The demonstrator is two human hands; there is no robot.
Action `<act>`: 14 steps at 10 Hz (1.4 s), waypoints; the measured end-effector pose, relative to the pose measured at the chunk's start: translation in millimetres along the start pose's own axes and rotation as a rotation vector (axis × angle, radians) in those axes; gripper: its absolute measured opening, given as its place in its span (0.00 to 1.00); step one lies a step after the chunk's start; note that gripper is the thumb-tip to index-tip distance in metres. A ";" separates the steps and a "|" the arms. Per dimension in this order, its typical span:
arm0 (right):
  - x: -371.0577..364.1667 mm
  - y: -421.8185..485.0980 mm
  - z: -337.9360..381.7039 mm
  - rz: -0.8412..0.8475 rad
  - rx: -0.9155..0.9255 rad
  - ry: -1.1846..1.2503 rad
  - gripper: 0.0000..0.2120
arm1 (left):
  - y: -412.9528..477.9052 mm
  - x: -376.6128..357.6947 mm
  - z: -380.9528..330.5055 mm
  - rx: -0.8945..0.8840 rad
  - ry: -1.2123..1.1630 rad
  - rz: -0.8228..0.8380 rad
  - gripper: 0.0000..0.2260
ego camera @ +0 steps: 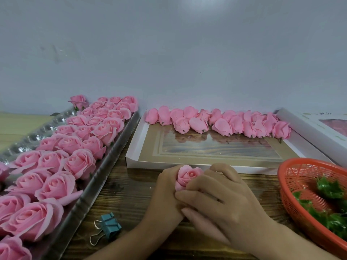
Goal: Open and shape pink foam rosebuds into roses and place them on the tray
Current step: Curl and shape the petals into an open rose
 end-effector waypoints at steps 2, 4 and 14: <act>9.7 -14.4 -21.8 -0.147 -0.171 0.326 0.18 | 16.3 -15.0 22.8 0.108 0.163 -0.033 0.12; 5.2 -23.3 -54.0 -0.211 -0.409 0.464 0.11 | 10.1 -14.9 2.7 -0.108 0.236 0.034 0.17; -3.6 -17.7 -46.1 -0.097 -0.373 0.450 0.10 | 10.7 -19.2 1.7 -0.224 0.220 0.001 0.17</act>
Point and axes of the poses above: each hand's wrist, its own y-axis towards the middle knuckle, its own x-axis out of the back of the hand, z = x × y, the point moved 10 cm from there along y, towards the middle knuckle, and after that the axes turned 15 degrees about y, right-handed, at the moved point
